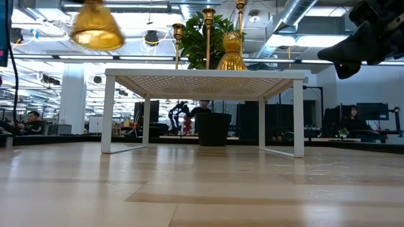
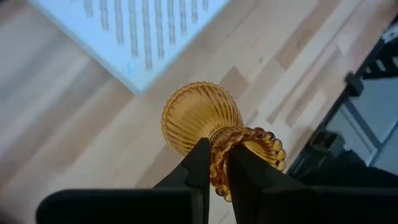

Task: Pick & Place candle stick holders
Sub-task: Put the orange glass candle holder on the shelf

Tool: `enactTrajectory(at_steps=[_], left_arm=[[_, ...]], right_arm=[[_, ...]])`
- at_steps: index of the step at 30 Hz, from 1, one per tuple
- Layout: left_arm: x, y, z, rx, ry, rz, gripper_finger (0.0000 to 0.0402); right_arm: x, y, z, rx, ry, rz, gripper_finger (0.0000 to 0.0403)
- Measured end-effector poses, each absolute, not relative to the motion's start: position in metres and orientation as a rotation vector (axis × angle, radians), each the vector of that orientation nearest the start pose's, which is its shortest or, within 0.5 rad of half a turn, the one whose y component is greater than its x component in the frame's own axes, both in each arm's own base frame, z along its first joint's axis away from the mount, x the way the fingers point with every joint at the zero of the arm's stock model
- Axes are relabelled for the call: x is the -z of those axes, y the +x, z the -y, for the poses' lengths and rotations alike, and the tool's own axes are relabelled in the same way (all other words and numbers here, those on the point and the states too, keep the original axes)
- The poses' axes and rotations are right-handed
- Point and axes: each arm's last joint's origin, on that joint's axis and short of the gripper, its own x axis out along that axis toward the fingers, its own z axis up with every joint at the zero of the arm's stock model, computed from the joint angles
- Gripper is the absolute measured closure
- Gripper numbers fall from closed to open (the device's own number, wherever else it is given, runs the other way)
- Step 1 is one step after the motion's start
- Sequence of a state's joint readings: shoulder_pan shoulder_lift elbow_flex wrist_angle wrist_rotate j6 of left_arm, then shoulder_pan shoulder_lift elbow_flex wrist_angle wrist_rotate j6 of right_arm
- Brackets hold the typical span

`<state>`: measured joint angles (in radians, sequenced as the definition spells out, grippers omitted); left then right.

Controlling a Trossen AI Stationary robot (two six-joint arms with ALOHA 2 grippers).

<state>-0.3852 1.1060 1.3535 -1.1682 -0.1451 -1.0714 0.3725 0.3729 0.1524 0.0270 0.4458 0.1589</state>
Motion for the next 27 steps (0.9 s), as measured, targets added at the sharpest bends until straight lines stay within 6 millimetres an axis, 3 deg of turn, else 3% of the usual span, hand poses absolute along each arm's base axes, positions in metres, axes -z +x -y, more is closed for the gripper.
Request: enactTrajectory(at_steps=[5,8,17,27], left_arm=[[-0.414,0.197,0.05,-0.253,-0.681,-0.849,0.037],[-0.422,0.214,0.038,-0.253,-0.638,-0.834,0.037],[-0.396,0.263,-0.002,-0.316,-0.558,-0.951,0.037],[-0.393,0.274,-0.018,-0.289,-0.549,-0.919,0.037]], right_arm=[[-0.185,0.115,-0.031,0.088,0.076,-0.184,0.0403],[-0.184,0.114,-0.031,0.089,0.071,-0.196,0.0403],[-0.181,0.114,-0.031,0.091,0.057,-0.226,0.0403],[-0.18,0.113,-0.031,0.093,0.05,-0.243,0.0403]])
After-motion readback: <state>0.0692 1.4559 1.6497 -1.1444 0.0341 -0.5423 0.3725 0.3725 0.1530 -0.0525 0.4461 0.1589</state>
